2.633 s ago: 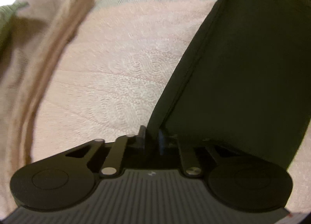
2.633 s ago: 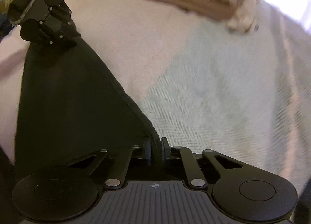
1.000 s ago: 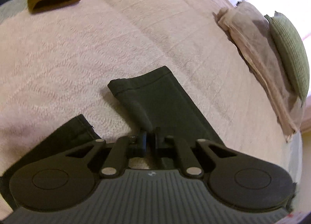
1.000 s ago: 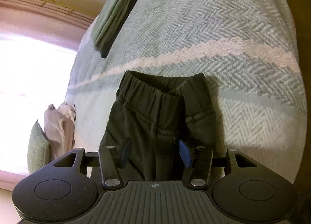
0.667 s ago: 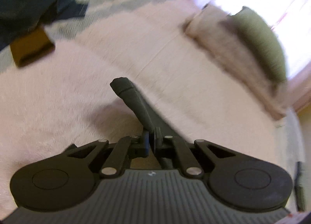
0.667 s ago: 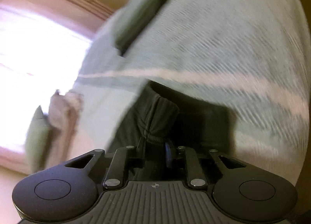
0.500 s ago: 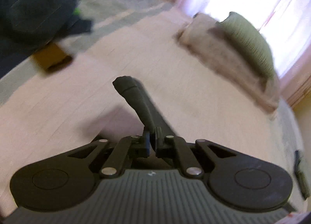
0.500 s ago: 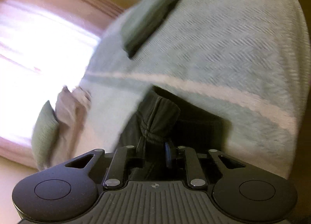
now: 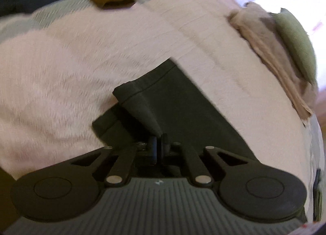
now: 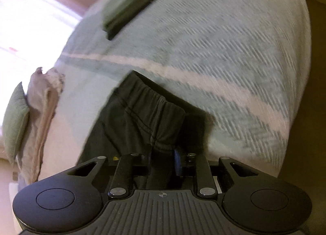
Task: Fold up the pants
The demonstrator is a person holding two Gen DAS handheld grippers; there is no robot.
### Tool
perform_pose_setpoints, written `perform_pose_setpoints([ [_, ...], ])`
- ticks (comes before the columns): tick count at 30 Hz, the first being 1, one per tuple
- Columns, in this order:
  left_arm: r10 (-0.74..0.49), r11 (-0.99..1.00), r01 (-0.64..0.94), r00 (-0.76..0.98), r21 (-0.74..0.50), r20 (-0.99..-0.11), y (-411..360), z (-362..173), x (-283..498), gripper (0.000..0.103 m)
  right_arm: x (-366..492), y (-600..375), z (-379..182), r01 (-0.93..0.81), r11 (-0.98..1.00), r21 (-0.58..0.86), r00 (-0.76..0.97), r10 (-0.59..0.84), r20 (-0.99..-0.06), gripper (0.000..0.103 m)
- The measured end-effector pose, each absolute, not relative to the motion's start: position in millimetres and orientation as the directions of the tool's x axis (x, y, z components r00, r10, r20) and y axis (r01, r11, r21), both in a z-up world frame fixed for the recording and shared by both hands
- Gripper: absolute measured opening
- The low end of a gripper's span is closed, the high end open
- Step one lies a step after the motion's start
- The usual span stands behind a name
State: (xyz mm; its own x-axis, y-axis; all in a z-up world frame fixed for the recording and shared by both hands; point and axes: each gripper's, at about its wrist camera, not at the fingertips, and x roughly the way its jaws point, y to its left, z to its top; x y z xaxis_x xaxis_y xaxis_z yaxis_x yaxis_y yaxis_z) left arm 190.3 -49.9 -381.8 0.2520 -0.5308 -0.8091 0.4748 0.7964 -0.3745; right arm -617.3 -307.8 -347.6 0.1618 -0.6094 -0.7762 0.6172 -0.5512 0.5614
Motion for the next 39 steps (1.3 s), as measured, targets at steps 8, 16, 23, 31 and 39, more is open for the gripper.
perform_pose_setpoints([
  [8, -0.52, 0.796, 0.479, 0.231, -0.369, -0.822, -35, -382, 180, 0.004, -621, -308, -337, 0.641, -0.552, 0.533, 0.149, -0.591, -0.793, 0.016],
  [16, -0.497, 0.785, 0.531, 0.235, -0.317, -0.835, -37, -382, 178, 0.004, -619, -304, -346, 0.638, -0.572, 0.515, 0.147, -0.567, -0.811, 0.016],
  [23, -0.59, 0.73, 0.581, 0.27, -0.36, -0.761, -51, -342, 181, 0.004, -624, -304, -322, 0.582, -0.499, 0.642, 0.197, -0.679, -0.707, 0.016],
  [31, -0.437, 0.799, 0.562, 0.301, -0.213, -0.847, -55, -390, 172, 0.005, -623, -278, -369, 0.583, -0.587, 0.562, 0.152, -0.6, -0.785, 0.016],
  [39, -0.35, 0.783, 0.616, 0.33, -0.081, -0.877, -65, -381, 158, 0.02, -616, -284, -371, 0.654, -0.593, 0.469, 0.136, -0.518, -0.844, 0.043],
])
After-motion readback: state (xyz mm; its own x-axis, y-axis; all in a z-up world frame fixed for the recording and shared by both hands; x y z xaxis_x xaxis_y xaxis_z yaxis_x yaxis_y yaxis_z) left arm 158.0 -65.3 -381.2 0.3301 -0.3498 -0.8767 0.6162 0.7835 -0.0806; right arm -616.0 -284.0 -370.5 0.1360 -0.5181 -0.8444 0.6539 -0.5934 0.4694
